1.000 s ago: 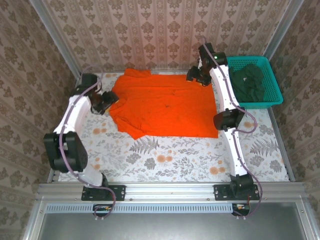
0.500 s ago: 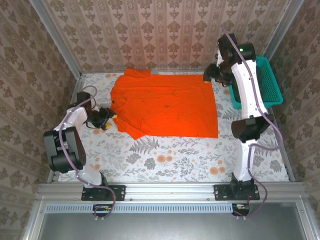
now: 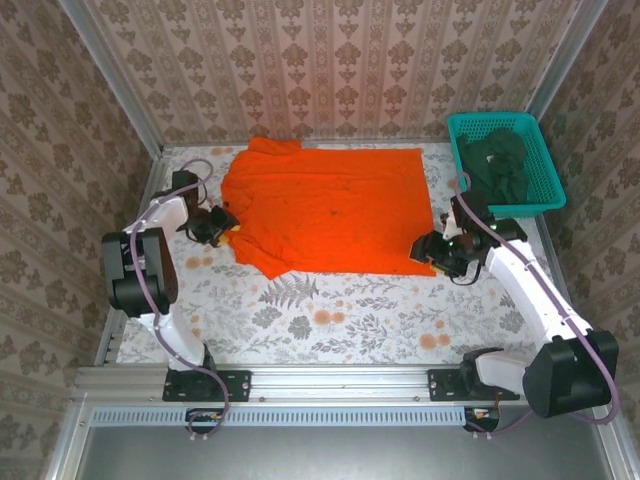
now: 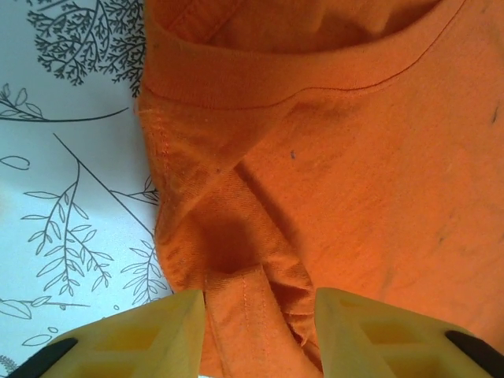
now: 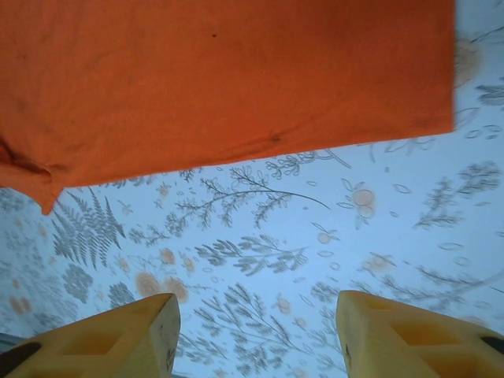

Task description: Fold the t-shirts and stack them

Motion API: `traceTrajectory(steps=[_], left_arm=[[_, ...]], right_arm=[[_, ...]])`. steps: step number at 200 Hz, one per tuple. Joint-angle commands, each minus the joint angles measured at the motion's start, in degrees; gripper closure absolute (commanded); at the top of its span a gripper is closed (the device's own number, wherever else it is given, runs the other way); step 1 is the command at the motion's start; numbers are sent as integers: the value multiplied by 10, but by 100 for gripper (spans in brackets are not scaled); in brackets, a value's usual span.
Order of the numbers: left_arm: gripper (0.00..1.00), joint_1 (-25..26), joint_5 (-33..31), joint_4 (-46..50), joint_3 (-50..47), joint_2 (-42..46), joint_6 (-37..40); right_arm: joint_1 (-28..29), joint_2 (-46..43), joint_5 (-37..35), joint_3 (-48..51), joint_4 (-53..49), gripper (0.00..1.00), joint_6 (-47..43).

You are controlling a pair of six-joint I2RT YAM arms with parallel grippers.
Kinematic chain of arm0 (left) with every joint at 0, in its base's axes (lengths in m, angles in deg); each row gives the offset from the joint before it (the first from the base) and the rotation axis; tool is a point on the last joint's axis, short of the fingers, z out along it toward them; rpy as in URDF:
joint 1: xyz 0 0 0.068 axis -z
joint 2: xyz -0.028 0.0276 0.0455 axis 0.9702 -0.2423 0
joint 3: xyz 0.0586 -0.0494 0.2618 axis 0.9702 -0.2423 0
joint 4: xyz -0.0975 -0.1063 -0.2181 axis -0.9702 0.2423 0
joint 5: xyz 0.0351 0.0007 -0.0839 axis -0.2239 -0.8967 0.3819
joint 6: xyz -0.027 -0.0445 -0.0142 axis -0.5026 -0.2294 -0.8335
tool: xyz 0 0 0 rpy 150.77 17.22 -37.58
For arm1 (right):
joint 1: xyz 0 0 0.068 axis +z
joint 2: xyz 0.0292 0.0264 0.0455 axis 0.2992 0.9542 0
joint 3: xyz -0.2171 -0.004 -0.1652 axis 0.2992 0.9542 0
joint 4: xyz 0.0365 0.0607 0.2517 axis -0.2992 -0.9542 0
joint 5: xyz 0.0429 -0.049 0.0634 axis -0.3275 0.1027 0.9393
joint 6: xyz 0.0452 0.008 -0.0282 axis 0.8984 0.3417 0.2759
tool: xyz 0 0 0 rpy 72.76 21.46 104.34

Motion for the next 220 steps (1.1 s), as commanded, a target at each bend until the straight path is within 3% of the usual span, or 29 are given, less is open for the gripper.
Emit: traceTrajectory(steps=[1, 66, 145, 220], left_arm=[[60, 0, -27, 21, 12, -7, 23], [62, 7, -59, 30, -4, -2, 36], [71, 24, -40, 20, -3, -23, 28], [100, 25, -44, 30, 1, -10, 26]], right_arm=[[7, -20, 46, 34, 99, 44, 49], [12, 6, 32, 84, 106, 44, 62], [17, 74, 36, 96, 138, 47, 66], [19, 137, -11, 76, 136, 51, 92]])
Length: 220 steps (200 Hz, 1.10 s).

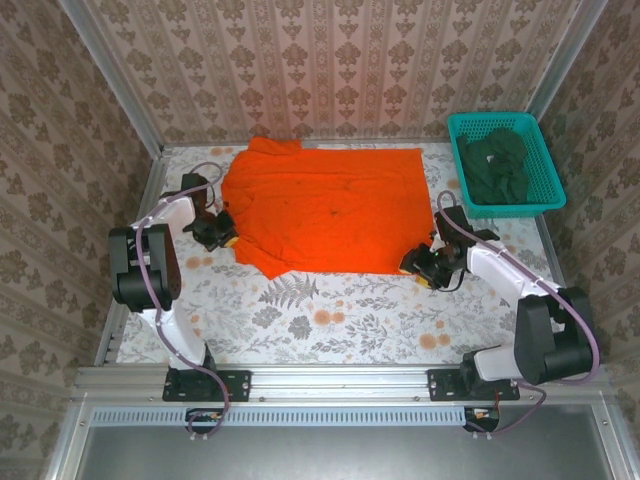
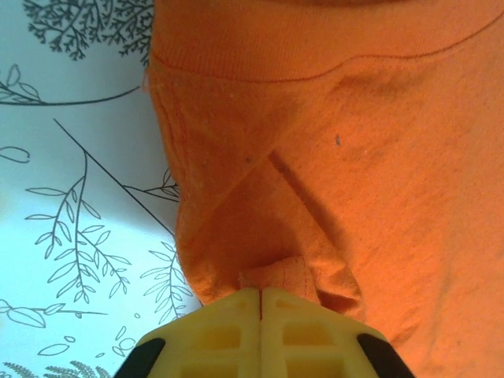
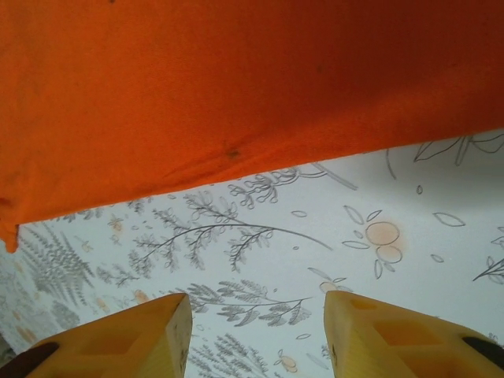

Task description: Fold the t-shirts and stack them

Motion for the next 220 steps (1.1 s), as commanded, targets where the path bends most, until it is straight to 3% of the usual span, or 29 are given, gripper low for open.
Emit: traceTrajectory(steps=[1, 95, 171, 220], left_arm=[[100, 3, -1, 18, 2, 9, 5], [100, 37, 23, 39, -80, 149, -48], [100, 69, 53, 147, -205, 313, -52], [100, 37, 27, 189, -268, 422, -62]], right_arm=[[4, 31, -33, -15, -2, 51, 20], [0, 120, -65, -69, 5, 53, 44], [-16, 183, -70, -107, -4, 53, 65], [-16, 214, -63, -153, -34, 54, 49]])
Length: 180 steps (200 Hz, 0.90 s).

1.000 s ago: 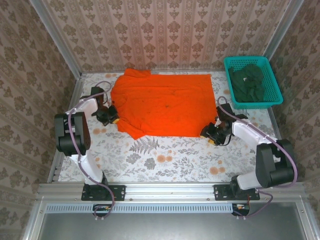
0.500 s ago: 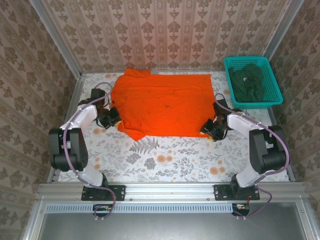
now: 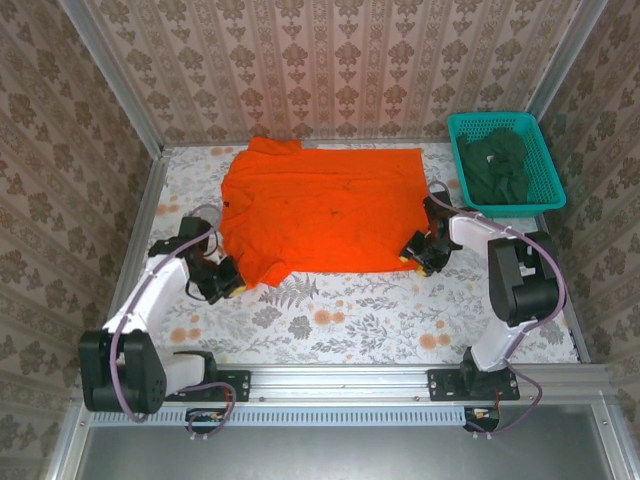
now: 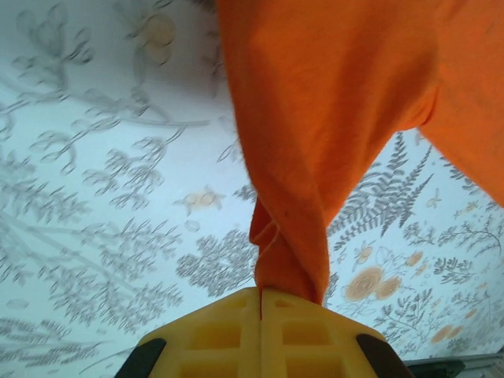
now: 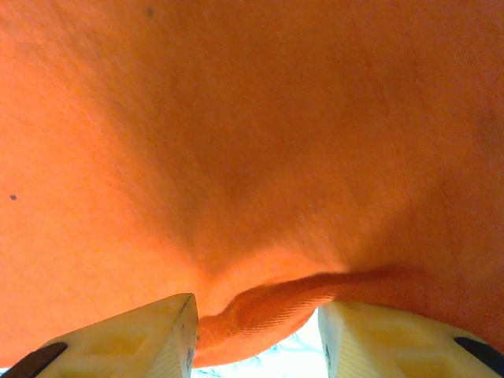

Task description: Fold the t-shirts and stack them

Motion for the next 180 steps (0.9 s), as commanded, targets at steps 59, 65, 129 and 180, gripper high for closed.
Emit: traceTrajectory(steps=[59, 65, 129, 180], left_arm=[[63, -14, -18, 99, -16, 30, 52], [54, -15, -25, 104, -8, 31, 56], [48, -90, -42, 12, 133, -63, 33], [70, -127, -21, -117, 152, -231, -16]], right_arm=[[-3, 39, -4, -65, -54, 54, -19], [-3, 39, -4, -66, -56, 54, -20], [-7, 2, -10, -47, -44, 53, -28], [-22, -57, -13, -15, -20, 54, -37]])
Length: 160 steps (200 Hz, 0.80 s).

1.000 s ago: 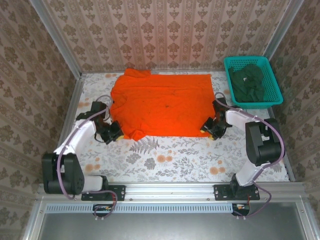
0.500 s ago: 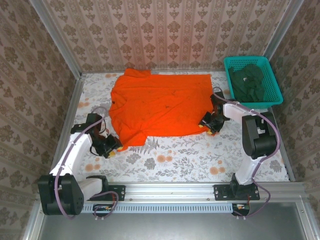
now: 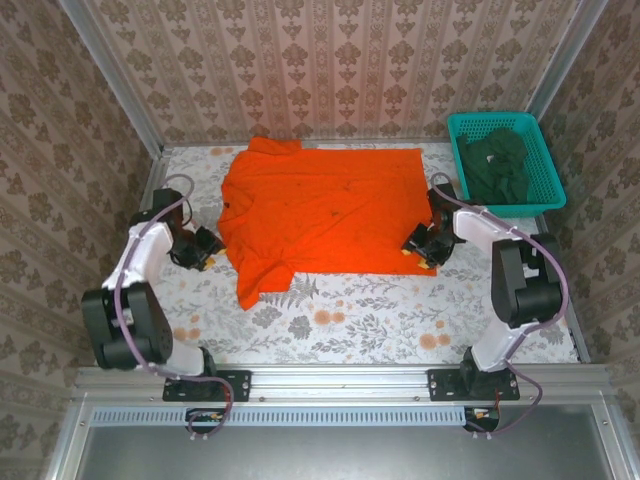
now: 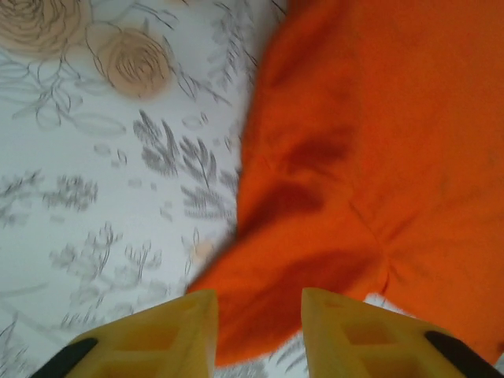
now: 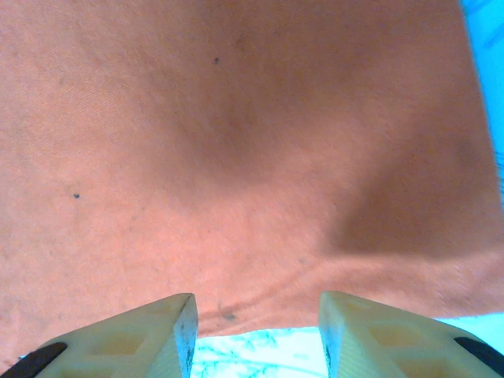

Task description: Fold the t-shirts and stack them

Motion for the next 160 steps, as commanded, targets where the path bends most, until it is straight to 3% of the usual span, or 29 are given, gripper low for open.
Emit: traceTrajectory(steps=[1, 67, 106, 160], left_arm=[[70, -13, 15, -68, 6, -51, -34], [78, 29, 29, -91, 89, -179, -50], [81, 35, -55, -66, 113, -245, -26], [81, 25, -146, -29, 137, -265, 18]], right_arm=[[-7, -35, -12, 11, 12, 54, -16], [-11, 32, 19, -1, 55, 66, -10], [-11, 80, 5, -16, 28, 67, -17], [-25, 89, -19, -24, 0, 66, -30]])
